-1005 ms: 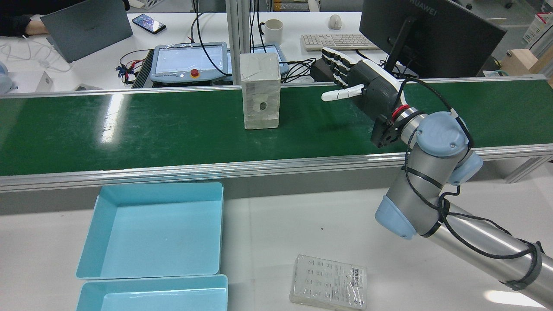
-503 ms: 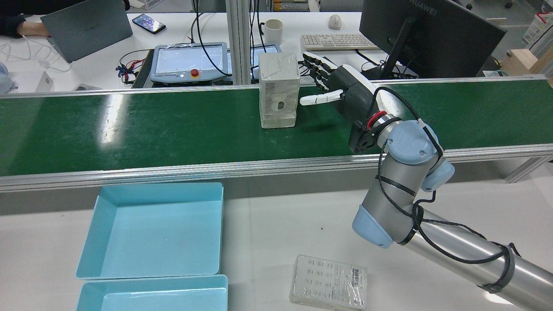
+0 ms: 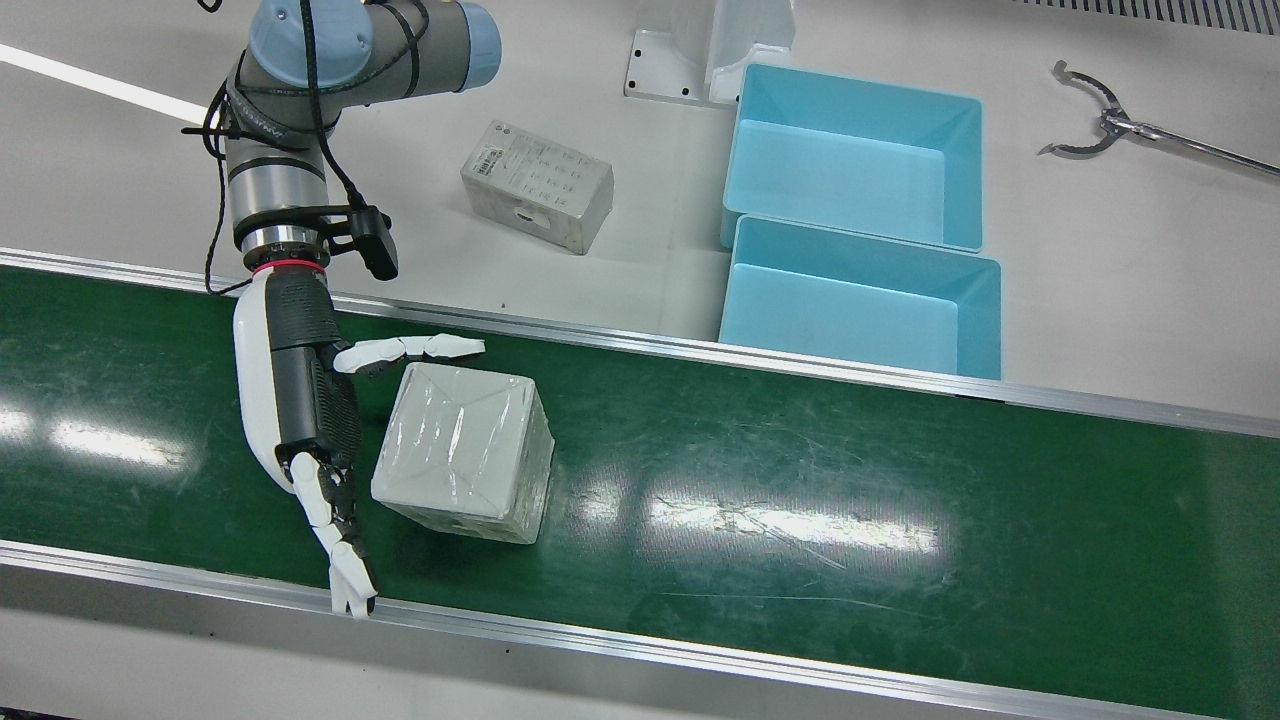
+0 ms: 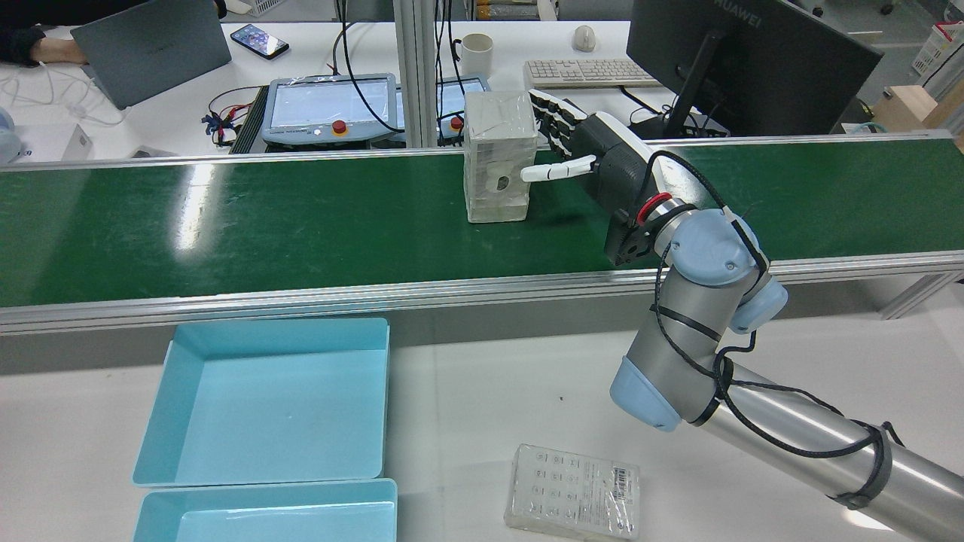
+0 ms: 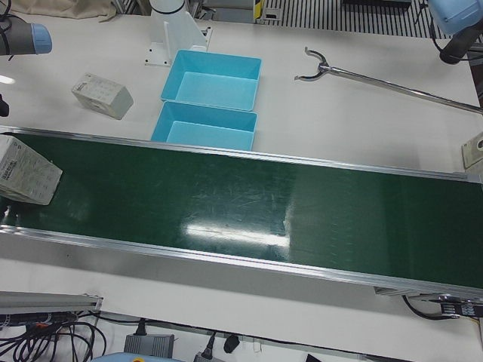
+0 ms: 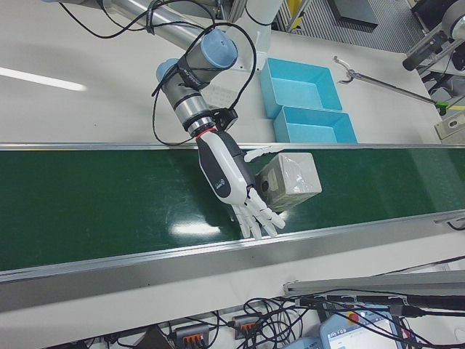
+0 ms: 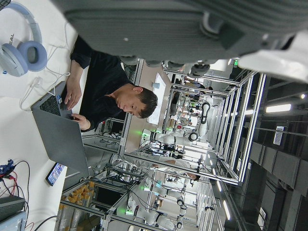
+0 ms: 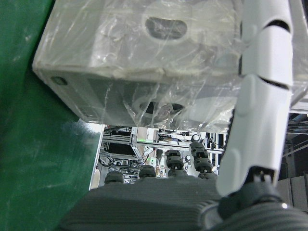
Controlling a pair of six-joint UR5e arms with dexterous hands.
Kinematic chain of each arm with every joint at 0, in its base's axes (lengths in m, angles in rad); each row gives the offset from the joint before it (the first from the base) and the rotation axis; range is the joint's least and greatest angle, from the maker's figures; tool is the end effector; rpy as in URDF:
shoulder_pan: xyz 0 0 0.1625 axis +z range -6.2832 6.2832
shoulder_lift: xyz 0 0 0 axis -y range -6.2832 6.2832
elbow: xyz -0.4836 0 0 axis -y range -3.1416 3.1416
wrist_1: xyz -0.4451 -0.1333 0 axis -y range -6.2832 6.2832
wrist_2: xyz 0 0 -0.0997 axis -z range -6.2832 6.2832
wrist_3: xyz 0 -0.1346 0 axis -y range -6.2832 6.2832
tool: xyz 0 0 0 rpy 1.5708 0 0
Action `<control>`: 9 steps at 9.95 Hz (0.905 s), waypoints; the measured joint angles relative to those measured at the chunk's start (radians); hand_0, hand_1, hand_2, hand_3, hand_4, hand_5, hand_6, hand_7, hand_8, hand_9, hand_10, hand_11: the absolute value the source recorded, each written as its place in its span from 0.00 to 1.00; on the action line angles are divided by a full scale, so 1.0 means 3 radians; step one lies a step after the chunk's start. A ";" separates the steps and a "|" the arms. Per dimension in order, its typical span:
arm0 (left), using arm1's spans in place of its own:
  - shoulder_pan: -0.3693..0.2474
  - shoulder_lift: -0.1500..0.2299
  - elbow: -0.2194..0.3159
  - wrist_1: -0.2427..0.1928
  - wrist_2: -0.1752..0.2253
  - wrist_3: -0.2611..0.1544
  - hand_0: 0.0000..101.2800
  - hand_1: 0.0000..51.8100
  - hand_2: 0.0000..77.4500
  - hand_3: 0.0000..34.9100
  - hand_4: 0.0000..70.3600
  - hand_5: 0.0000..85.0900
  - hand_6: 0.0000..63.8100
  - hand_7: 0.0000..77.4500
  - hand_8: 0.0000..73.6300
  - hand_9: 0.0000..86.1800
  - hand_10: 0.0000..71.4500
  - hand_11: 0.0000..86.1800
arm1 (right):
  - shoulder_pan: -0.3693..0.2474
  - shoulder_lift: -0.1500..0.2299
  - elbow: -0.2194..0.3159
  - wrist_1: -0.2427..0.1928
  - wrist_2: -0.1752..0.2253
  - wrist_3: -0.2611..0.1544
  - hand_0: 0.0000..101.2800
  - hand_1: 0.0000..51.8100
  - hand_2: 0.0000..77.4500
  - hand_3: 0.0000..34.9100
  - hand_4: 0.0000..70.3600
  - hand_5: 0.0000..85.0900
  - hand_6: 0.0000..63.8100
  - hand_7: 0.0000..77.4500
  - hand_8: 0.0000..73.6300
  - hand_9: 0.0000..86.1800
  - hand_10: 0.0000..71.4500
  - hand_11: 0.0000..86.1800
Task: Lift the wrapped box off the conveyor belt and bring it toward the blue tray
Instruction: 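Move the right hand onto the approaching plastic-wrapped white box and grasp it, then lift the wrapped box off the belt and carry it over the blue tray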
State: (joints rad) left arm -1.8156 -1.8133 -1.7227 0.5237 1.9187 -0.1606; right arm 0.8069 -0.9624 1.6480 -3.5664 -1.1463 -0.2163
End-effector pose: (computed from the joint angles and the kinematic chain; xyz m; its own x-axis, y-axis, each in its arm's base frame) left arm -0.2398 -0.5994 0.5761 -0.9762 -0.0789 0.2020 -0.1898 -0.1395 -0.9719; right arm -0.3930 -0.6831 0.3422 -0.9499 0.2950 0.1036 -0.0261 0.2555 -0.9665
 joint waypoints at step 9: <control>0.0000 0.0000 0.0000 0.0000 0.0000 0.0000 0.00 0.00 0.01 0.00 0.00 0.01 0.00 0.01 0.00 0.00 0.01 0.00 | -0.0088 -0.0003 0.0061 -0.0005 0.0113 0.0042 0.42 0.02 0.29 0.03 0.21 0.61 0.46 0.45 0.49 0.43 0.46 0.39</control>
State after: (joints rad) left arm -1.8156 -1.8133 -1.7227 0.5237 1.9187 -0.1606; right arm 0.7805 -0.9632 1.6664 -3.5680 -1.1123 -0.2036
